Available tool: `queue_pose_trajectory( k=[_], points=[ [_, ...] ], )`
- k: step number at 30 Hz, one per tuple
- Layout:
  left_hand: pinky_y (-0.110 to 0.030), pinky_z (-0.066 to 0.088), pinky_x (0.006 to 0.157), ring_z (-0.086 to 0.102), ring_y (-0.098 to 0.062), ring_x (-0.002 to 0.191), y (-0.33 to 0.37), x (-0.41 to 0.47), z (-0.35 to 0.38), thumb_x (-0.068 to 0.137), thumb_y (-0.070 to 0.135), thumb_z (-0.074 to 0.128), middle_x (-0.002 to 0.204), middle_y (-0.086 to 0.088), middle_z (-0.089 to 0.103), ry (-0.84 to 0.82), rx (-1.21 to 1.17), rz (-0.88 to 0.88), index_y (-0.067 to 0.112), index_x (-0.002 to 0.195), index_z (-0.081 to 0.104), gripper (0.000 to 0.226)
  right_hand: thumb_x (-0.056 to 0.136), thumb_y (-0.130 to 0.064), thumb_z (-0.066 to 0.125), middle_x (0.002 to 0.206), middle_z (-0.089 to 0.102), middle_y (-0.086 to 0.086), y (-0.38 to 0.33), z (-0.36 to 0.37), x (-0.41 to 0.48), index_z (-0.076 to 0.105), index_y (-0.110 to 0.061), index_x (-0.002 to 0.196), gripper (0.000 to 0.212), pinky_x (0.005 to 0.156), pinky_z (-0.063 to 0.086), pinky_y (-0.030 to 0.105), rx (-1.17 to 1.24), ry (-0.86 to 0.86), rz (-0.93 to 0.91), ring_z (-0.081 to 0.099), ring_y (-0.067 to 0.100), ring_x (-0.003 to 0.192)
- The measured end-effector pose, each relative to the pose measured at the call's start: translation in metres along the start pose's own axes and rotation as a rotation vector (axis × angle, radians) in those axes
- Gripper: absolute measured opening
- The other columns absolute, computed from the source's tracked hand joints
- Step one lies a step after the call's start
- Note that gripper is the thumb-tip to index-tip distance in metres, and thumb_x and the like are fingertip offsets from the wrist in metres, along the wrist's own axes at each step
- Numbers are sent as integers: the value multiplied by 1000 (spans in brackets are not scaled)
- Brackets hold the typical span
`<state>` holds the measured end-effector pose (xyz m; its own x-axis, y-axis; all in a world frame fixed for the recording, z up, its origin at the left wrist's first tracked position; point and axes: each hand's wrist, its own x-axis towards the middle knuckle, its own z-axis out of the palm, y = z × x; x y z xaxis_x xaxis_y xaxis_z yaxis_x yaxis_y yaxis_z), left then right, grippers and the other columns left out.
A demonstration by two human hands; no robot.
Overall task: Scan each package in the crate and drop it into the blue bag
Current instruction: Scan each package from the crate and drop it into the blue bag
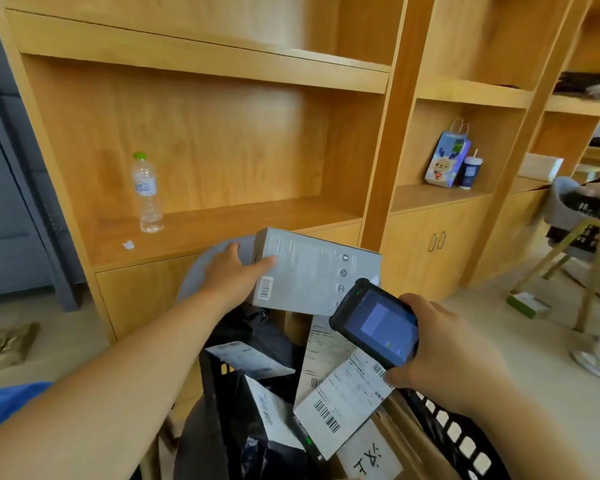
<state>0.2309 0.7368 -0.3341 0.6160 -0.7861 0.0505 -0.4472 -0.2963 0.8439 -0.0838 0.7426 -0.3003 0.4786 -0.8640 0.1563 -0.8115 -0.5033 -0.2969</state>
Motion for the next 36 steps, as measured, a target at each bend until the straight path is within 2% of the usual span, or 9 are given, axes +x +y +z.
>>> queue_pose_trajectory(
  k=[3, 6, 13, 17, 21, 25, 28, 33, 36],
  points=[
    [-47, 39, 105, 51, -27, 124, -4, 22, 8, 80, 50, 68, 144, -6, 47, -168, -233, -54, 20, 151, 21, 90, 53, -50, 75, 92, 48, -15, 6, 5, 9, 33, -34, 125, 84, 68, 51, 33, -13, -2, 1, 52, 9, 80],
    [-43, 46, 96, 62, -21, 103, -6, 27, 13, 78, 41, 68, 122, -3, 63, -301, -273, -25, 22, 136, 42, 66, 54, -52, 73, 92, 48, -16, 9, 10, 12, 34, -35, 122, 80, 66, 50, 31, -31, -2, 1, 52, 8, 79],
    [-13, 45, 61, 60, 8, 81, 16, -8, 2, 69, 32, 81, 101, 22, 57, -155, -221, 185, 39, 112, 44, 57, 53, -56, 73, 92, 45, -18, 15, 5, -8, 29, -38, 122, 84, 61, 46, 27, -32, 48, 42, 50, 7, 80],
    [-26, 34, 91, 39, -5, 111, 36, -68, -16, 56, 33, 88, 122, 14, 39, 52, 108, 538, 23, 137, 38, 95, 48, -56, 74, 88, 45, -22, 19, -8, -38, 30, -43, 116, 82, 56, 44, 29, 64, 140, 110, 50, 7, 75],
    [-39, 32, 95, 34, -21, 116, 32, -136, -30, 50, 20, 85, 126, 1, 44, 195, 397, 891, 14, 128, 44, 88, 46, -49, 79, 89, 49, -19, 24, -17, -76, 36, -39, 117, 83, 56, 46, 32, 164, 240, 147, 52, 9, 76],
    [-50, 21, 109, 30, -25, 129, 5, -184, -37, 52, 18, 87, 133, -7, 47, 100, 427, 874, 9, 130, 47, 88, 47, -47, 79, 90, 49, -16, 21, -16, -113, 37, -37, 120, 85, 53, 47, 32, 183, 257, 177, 53, 10, 73],
    [-44, 30, 105, 30, -23, 129, -15, -218, -38, 51, 17, 89, 134, -5, 46, -47, 504, 934, 11, 132, 45, 92, 46, -48, 76, 88, 48, -18, 16, -11, -137, 37, -38, 118, 83, 51, 45, 30, 225, 227, 168, 52, 5, 71],
    [-16, 30, 104, 32, 7, 124, -34, -255, -45, 78, 49, 71, 125, 25, 46, -315, 394, 815, 30, 123, 56, 50, 45, -52, 76, 90, 48, -13, 7, -1, -162, 37, -35, 120, 86, 51, 38, 26, 212, 168, 181, 49, 8, 74],
    [-2, 33, 89, 43, 15, 110, -31, -265, -44, 79, 57, 59, 110, 29, 53, -262, 215, 634, 34, 106, 63, 36, 43, -54, 76, 94, 50, -8, 3, 3, -170, 37, -31, 124, 93, 55, 42, 29, 195, 148, 180, 51, 14, 78]
  ],
)
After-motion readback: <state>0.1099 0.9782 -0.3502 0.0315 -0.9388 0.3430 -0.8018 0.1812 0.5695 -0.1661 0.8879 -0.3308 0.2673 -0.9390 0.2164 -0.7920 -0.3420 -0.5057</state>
